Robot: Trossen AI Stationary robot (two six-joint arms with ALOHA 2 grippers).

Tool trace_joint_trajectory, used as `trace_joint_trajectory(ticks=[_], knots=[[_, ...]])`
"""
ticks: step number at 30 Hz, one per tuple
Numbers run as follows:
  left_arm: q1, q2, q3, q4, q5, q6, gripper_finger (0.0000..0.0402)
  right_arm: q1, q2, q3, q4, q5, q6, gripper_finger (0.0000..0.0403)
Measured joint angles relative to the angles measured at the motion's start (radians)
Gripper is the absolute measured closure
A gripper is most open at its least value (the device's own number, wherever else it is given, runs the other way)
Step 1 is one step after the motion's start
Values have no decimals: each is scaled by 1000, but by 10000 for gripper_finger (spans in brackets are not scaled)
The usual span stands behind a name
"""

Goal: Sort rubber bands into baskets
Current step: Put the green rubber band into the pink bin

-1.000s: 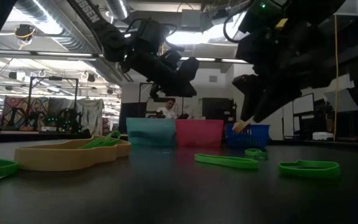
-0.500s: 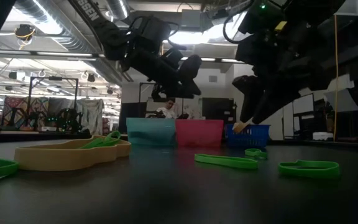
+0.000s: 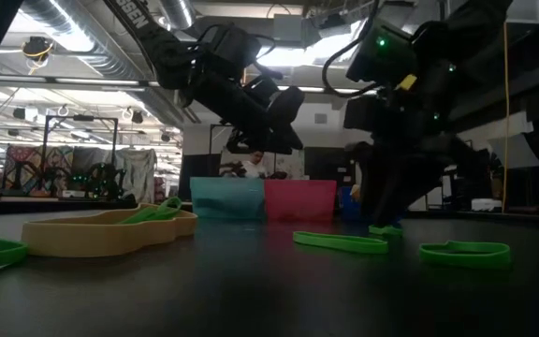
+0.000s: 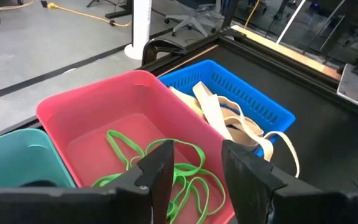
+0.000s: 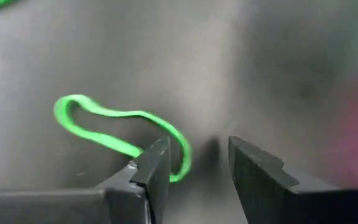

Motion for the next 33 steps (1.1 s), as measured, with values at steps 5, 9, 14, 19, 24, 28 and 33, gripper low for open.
trace_joint_trajectory(ticks=[5, 9, 14, 19, 24, 28, 33], knots=[[0, 0, 0, -16, 0, -2, 270, 0, 26, 2, -1, 33, -1, 243], [0, 0, 0, -16, 0, -2, 270, 0, 40, 5, -5, 33, -1, 243], [0, 0, 0, -16, 0, -2, 270, 0, 41, 4, -5, 29, -1, 271], [0, 0, 0, -16, 0, -2, 270, 1, 42, 3, -7, 6, -1, 345], [0, 0, 0, -16, 0, -2, 270, 1, 43, 2, -7, 1, -3, 395], [0, 0, 0, -16, 0, -24, 270, 0, 44, 3, -6, 4, -3, 382], [-5, 0, 0, -16, 14, -64, 270, 0, 49, 33, -21, 13, -3, 399]])
